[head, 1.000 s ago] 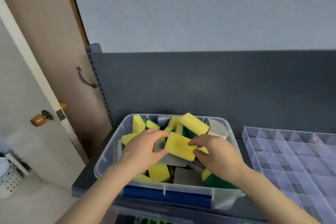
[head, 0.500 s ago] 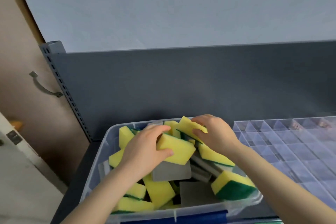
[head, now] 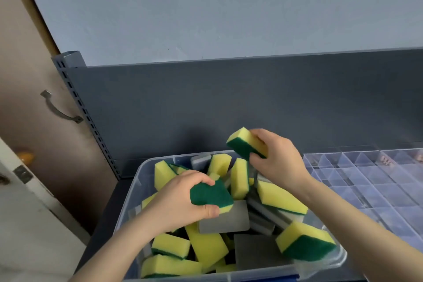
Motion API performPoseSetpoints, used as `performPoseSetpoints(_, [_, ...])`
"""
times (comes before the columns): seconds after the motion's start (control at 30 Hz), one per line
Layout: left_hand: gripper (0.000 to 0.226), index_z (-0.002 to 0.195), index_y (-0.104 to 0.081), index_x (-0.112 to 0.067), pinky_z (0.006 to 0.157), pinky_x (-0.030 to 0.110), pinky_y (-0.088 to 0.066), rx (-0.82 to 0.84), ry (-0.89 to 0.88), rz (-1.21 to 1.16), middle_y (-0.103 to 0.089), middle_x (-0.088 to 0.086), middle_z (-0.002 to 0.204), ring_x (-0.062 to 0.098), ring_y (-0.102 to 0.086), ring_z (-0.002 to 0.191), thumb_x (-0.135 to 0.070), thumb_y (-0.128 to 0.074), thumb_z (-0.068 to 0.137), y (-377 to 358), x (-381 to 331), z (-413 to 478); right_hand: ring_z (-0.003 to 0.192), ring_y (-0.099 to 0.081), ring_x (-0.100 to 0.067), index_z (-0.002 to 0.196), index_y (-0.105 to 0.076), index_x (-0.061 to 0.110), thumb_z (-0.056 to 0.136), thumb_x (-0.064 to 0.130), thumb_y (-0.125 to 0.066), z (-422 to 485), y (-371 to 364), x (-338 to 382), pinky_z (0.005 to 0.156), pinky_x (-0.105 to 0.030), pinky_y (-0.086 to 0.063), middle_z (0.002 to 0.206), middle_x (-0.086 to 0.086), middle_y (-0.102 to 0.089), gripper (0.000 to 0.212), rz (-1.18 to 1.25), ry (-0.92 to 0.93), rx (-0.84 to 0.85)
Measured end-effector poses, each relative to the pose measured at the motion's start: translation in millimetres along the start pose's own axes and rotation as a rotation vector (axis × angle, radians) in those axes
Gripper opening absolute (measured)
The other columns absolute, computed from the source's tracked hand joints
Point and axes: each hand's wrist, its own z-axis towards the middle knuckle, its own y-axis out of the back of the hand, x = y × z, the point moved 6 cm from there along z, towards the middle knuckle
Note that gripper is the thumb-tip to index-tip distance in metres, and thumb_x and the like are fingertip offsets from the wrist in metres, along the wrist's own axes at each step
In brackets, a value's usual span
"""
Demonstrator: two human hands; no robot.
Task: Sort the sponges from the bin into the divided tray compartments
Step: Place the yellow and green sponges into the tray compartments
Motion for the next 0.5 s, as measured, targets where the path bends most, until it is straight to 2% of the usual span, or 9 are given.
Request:
performPoseSetpoints(0.07, [0.054,0.123,-0.047,-0.044,0.094,0.017,-0.041,-0.035,0.013,0.028,-0.047,-0.031,0.121,-0.009,-0.045,0.112,-0.042,-0.072,0.076,2.3,-1.3,1.0,0.078,-0.055,-0.013,0.115,-0.054,0.028,0.077,0.013,-0.061,-4.1,9.0,1.4,0.062,-0.024,-0.044,0.089,0.013,-0.059,0.042,0.089,-0.010,-0.023])
performPoseSetpoints(0.13, [0.060,0.127,-0.042,-0.044,0.095,0.018,-0.041,-0.062,0.006,0.034,-0.052,-0.029,0.119,-0.007,-0.047,0.113,-0.030,-0.073,0.078,9.0,-4.4,4.0,0.079,-0.057,-0.013,0.117,-0.050,0.028,0.075,0.009,-0.062,-9.1,19.1,-1.9,0.065,-0.025,-0.047,0.088,0.013,-0.059,0.048,0.193,-0.040,-0.047])
performPoseSetpoints(0.2, [0.061,0.127,-0.041,-0.045,0.092,0.022,-0.042,-0.097,-0.007,0.048,-0.055,-0.029,0.113,-0.004,-0.049,0.112,-0.028,-0.073,0.078,19.5,-9.8,11.0,0.078,-0.058,-0.013,0.121,-0.044,0.031,0.073,0.004,-0.062,-15.1,32.3,-7.3,0.065,-0.025,-0.048,0.087,0.009,-0.060,0.057,0.267,-0.060,-0.079])
performPoseSetpoints(0.3, [0.061,0.127,-0.047,-0.041,0.093,0.031,-0.046,-0.164,-0.047,0.015,-0.055,-0.023,0.110,0.002,-0.054,0.107,-0.033,-0.075,0.073,33.0,-27.0,27.6,0.081,-0.059,-0.017,0.122,-0.042,0.037,0.072,0.002,-0.060,-27.8,54.0,-19.6,0.070,-0.033,-0.053,0.087,0.006,-0.059,0.064,0.289,-0.081,-0.140])
performPoseSetpoints(0.4, [0.047,0.119,-0.056,-0.036,0.089,0.032,-0.048,-0.243,-0.130,-0.090,-0.060,-0.016,0.111,0.004,-0.057,0.103,-0.031,-0.075,0.076,36.0,-53.2,45.1,0.086,-0.061,-0.016,0.115,-0.047,0.035,0.076,0.007,-0.063,-42.8,73.9,-38.6,0.074,-0.040,-0.056,0.093,0.007,-0.062,0.050,0.283,-0.131,-0.202])
performPoseSetpoints(0.5, [0.023,0.105,-0.062,-0.031,0.078,0.027,-0.049,-0.234,-0.188,-0.236,-0.066,-0.014,0.100,0.000,-0.061,0.090,-0.030,-0.070,0.083,24.3,-85.0,59.5,0.085,-0.061,-0.013,0.102,-0.052,0.033,0.081,0.019,-0.066,-58.8,93.1,-61.6,0.075,-0.040,-0.056,0.090,0.012,-0.062,0.029,0.311,-0.215,-0.257])
